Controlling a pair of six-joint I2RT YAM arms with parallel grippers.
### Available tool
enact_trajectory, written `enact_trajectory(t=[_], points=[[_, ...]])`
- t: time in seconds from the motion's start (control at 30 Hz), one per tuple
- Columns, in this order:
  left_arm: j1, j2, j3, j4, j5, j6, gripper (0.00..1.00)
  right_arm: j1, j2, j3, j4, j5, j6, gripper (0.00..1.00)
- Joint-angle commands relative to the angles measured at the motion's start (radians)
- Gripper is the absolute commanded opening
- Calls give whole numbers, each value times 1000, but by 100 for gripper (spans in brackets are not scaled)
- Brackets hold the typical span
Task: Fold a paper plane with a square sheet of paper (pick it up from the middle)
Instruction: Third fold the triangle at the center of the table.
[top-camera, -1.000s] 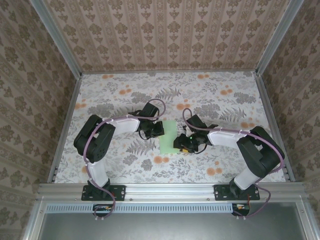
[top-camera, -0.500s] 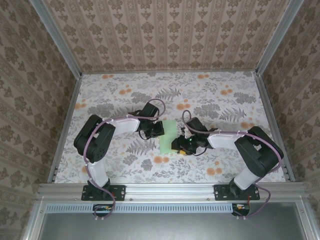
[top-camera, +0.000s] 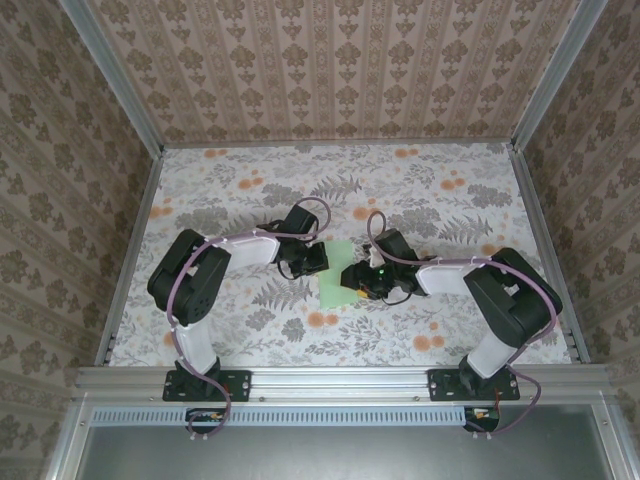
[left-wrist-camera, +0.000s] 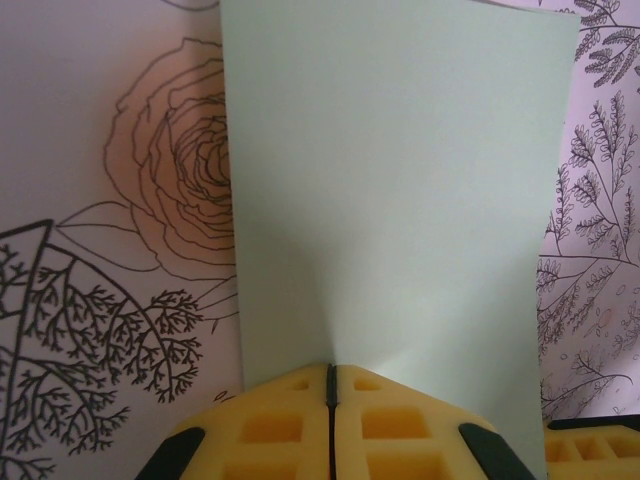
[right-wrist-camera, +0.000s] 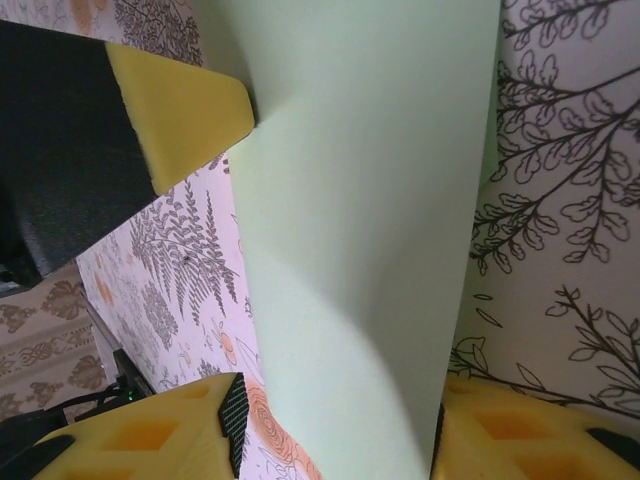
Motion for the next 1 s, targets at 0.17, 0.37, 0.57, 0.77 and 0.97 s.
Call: enact_trajectory(t=[0.17, 0.37, 0.57, 0.77, 0.97], points=[[-10, 48, -13, -67, -13, -10, 8, -1, -34, -44, 17, -46, 74, 47], [-10, 18, -10, -13, 45, 12, 14, -1, -95, -107, 9, 22, 155, 30], [-10, 17, -15, 29, 77, 5, 15, -1, -149, -142, 4, 67, 196, 23], [-9, -5, -7, 30, 75, 20, 16, -1, -148, -139, -46, 78, 212, 20], [-7, -23, -3, 42, 86, 29, 16, -1, -161, -135, -97, 88, 219, 20]])
